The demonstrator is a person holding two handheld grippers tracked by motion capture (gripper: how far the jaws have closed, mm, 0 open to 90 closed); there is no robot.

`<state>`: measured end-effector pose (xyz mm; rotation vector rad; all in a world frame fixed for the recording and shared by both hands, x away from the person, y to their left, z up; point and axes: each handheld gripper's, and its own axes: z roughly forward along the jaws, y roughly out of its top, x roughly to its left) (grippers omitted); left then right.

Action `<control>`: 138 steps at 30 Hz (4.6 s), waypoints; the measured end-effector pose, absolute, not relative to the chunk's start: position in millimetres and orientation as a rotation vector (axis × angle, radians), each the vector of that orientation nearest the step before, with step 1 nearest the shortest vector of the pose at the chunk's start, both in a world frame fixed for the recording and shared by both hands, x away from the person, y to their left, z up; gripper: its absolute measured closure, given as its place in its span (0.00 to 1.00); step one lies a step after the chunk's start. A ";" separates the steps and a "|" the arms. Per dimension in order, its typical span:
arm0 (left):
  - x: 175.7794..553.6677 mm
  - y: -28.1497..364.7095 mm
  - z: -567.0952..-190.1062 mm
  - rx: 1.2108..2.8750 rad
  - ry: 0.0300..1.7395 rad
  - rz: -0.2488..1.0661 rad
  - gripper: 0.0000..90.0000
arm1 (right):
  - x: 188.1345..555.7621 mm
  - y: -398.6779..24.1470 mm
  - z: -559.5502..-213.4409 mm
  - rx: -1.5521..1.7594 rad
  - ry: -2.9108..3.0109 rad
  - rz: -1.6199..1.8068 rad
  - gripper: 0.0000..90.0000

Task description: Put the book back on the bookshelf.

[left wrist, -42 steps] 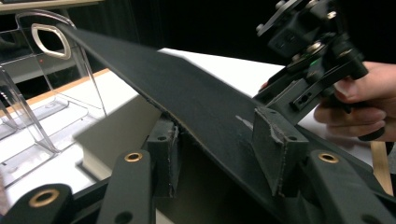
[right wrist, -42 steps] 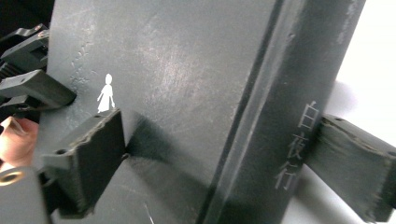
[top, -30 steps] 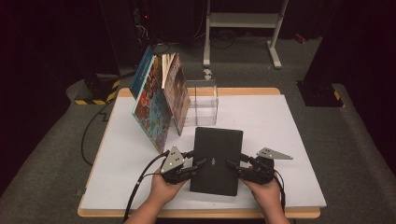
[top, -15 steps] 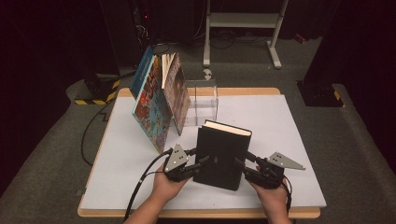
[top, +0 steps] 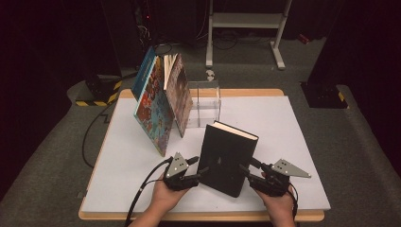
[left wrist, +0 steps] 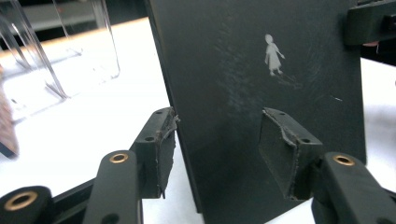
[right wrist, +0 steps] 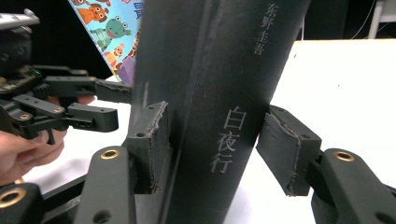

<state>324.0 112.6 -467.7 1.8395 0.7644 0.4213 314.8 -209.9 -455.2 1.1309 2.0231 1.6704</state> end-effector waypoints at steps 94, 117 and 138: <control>333.2 223.6 -490.5 1.773 1.063 0.603 0.35 | 337.4 -179.0 -409.6 0.971 1.942 1.607 0.60; 338.7 237.2 -494.6 1.732 1.124 0.547 0.34 | 331.6 -181.0 -397.7 1.024 2.056 1.409 0.59; 339.2 247.2 -498.4 1.713 1.119 0.503 0.32 | 421.4 -100.9 -370.1 1.126 1.877 1.331 0.60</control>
